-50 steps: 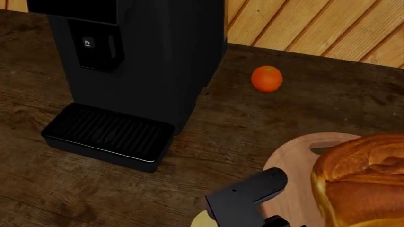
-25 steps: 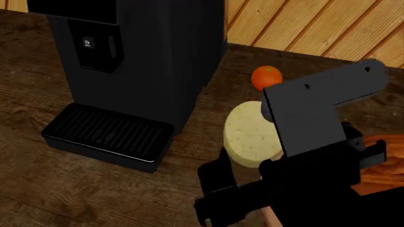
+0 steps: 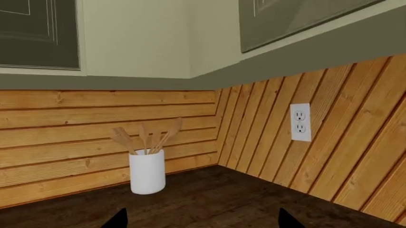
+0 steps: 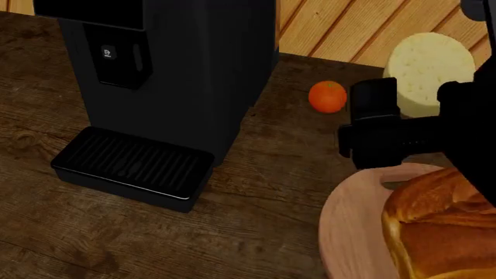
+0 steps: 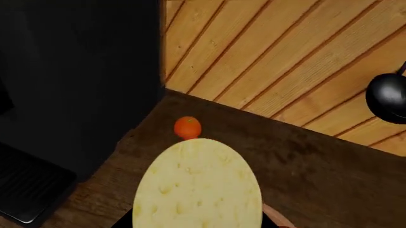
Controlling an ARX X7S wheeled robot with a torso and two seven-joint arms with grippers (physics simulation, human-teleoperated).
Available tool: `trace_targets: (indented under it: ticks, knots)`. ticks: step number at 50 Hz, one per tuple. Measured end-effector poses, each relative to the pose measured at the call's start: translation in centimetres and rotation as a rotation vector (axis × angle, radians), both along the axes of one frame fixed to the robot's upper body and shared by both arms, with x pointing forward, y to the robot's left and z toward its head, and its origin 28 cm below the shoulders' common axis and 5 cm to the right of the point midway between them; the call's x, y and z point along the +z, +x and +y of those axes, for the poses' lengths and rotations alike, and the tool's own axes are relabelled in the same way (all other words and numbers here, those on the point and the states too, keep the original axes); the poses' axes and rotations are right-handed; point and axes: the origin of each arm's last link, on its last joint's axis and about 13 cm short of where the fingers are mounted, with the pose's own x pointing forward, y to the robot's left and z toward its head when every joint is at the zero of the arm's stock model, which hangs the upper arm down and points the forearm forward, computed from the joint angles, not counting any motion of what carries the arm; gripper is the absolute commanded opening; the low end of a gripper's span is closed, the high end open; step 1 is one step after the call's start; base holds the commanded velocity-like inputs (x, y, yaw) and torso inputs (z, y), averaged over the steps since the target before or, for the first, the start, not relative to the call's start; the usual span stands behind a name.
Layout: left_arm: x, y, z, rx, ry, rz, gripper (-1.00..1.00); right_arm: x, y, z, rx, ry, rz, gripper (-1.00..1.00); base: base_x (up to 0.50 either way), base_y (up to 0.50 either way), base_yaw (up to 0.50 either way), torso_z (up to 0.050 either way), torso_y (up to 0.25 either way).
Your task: Pick up the wedge of cheese and place it on the slice of bread to prepare a simple cheese on bread dish.
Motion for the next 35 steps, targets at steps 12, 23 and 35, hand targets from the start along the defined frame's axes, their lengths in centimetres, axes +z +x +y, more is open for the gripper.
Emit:
trace_targets:
  ticks: [12, 23, 35]
  knots:
    - [0.0, 0.0, 0.0, 0.000, -0.001, 0.000, 1.00, 1.4, -0.2, -1.3, -0.114, 0.056, 0.105, -1.00, 0.00, 0.00, 0.00, 0.000, 0.000]
    - [0.0, 0.1, 0.0, 0.001, -0.001, 0.000, 1.00, 0.9, 0.6, -2.2, -0.167, 0.093, 0.236, -1.00, 0.00, 0.00, 0.00, 0.000, 0.000]
    - [0.0, 0.0, 0.0, 0.001, -0.001, -0.002, 1.00, 0.4, 1.3, -2.9, -0.212, 0.104, 0.306, -1.00, 0.00, 0.00, 0.00, 0.000, 0.000]
